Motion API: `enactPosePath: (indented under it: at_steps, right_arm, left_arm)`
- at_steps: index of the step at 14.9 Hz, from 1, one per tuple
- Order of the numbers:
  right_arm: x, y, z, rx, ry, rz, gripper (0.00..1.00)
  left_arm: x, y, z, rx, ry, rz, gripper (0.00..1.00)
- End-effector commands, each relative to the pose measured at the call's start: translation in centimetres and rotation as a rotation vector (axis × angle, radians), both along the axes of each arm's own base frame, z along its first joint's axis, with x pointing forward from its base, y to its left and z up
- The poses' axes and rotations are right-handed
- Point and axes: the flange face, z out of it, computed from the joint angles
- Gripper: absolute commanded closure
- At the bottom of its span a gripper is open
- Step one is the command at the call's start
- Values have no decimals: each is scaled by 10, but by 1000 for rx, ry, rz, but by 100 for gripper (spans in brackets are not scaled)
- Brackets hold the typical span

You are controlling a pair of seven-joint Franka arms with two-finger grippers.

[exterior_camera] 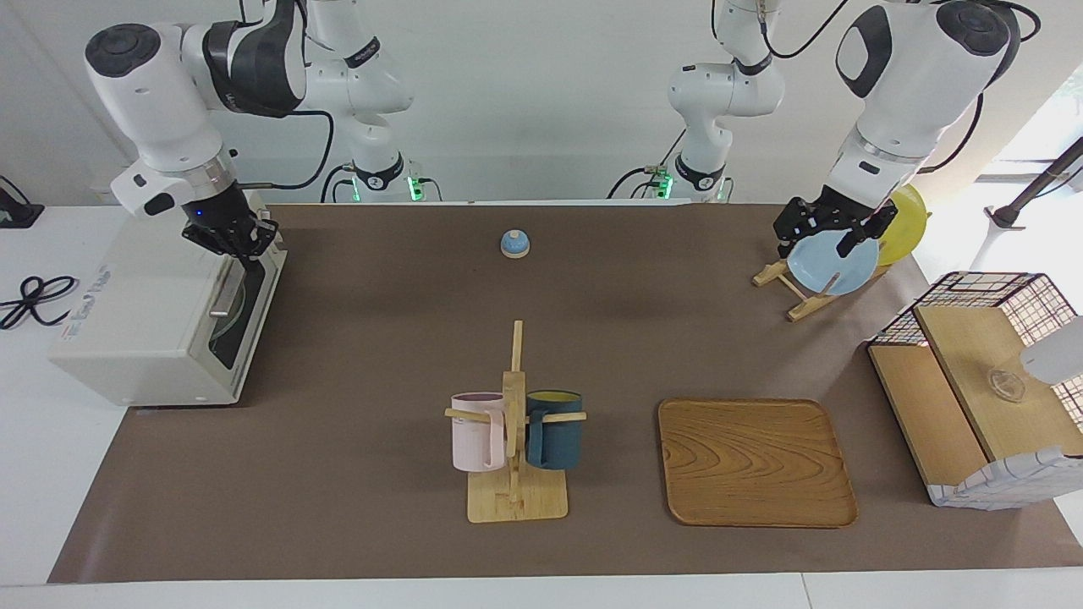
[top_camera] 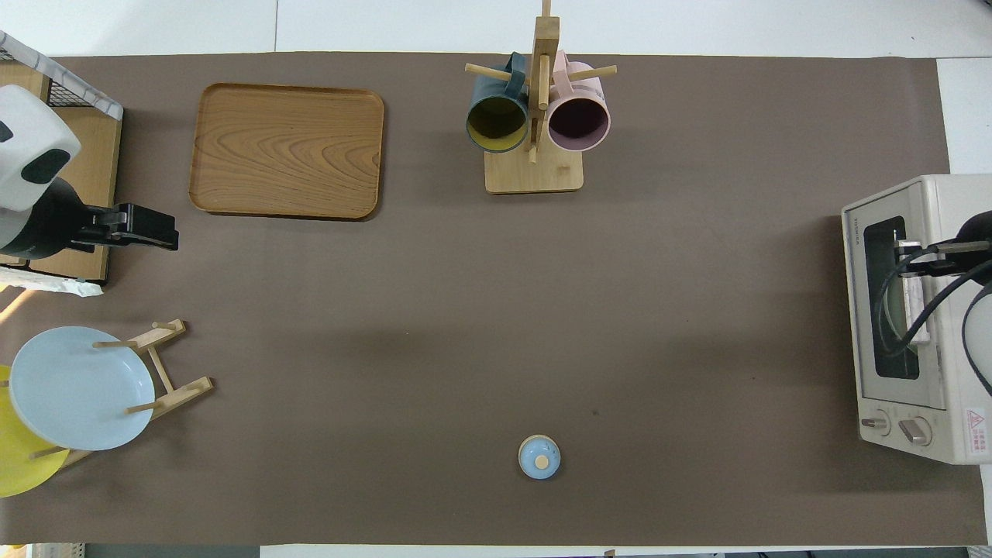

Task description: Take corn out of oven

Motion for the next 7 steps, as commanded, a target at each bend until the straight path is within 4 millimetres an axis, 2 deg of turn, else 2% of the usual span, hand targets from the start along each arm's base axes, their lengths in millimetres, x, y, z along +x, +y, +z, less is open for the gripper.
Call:
enactPosePath:
  at_steps: [1,7]
  right_arm:
    - [-10,-20,-13,-14,-17,30,100]
    - [-11,-22,-29,-12,-8,26,100]
  left_arm:
    - [-3,4,3,16,-7,-2,0]
    - [-3,4,3,16,-8,-2,0]
